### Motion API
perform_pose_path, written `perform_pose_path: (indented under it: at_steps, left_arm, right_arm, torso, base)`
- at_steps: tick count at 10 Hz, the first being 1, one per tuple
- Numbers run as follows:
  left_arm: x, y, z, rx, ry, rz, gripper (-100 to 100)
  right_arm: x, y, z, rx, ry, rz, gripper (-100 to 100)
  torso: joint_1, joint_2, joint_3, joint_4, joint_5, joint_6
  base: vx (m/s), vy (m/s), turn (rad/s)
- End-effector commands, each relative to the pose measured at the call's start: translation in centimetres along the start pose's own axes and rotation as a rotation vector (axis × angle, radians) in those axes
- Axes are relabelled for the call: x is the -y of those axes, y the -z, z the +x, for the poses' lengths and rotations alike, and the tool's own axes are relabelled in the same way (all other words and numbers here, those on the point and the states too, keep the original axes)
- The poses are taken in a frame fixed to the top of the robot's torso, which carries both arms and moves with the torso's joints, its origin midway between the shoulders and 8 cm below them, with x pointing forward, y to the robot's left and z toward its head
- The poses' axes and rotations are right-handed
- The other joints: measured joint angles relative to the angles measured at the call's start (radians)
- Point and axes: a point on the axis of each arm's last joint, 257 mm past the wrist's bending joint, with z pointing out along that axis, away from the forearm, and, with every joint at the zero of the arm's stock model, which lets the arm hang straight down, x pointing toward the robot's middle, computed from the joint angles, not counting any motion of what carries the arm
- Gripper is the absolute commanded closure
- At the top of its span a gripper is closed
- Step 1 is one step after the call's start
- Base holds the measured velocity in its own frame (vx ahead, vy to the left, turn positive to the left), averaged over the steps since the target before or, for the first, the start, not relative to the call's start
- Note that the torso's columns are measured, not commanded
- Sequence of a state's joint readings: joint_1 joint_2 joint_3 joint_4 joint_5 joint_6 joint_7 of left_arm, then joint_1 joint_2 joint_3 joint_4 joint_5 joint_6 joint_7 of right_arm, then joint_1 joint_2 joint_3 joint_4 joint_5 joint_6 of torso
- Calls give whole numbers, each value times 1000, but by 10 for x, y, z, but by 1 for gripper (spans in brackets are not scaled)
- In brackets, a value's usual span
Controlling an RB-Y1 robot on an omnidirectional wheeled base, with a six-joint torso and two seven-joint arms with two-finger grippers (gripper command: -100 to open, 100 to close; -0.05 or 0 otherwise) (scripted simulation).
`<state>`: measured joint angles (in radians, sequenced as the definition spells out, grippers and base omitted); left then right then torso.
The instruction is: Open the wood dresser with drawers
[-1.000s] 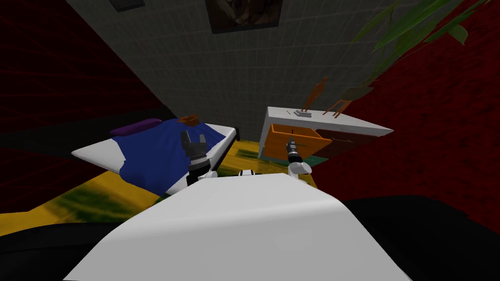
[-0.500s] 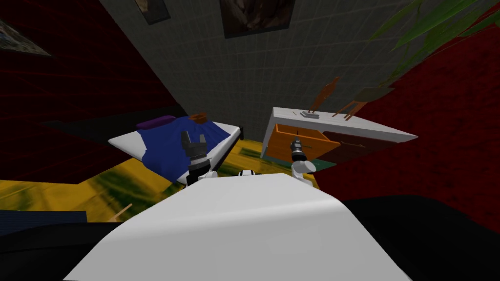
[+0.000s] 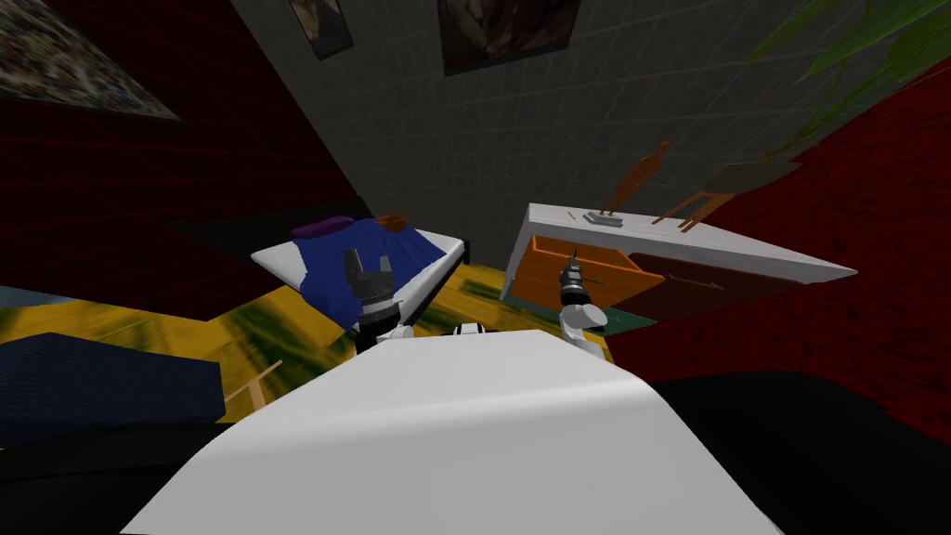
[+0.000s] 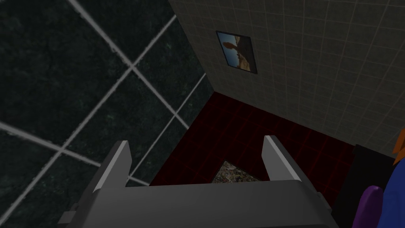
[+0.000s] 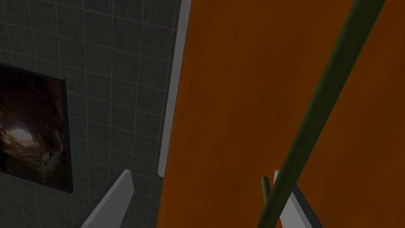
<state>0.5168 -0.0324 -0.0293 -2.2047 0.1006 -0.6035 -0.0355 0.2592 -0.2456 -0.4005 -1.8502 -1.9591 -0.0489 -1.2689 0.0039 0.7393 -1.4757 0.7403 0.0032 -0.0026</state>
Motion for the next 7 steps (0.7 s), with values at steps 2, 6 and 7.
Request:
perform_pose_path:
  at_steps: [2, 6, 7]
  left_arm:
    - [0, 0, 0, 0, 0, 0, 0]
    - [0, 0, 0, 0, 0, 0, 0]
    - [0, 0, 0, 0, 0, 0, 0]
  right_arm:
    - [0, 0, 6, -19, -6, -4, 0]
    - [-5, 2, 6, -19, -7, -13, 0]
    - [-5, 2, 6, -19, -7, -14, 0]
  torso:
    - [1, 0, 0, 0, 1, 3]
    - [-2, 0, 0, -1, -2, 2]
    - [-3, -1, 0, -2, -2, 3]
  base:
    - [-6, 0, 3]
    - [0, 0, 0]
    - [0, 0, 0]
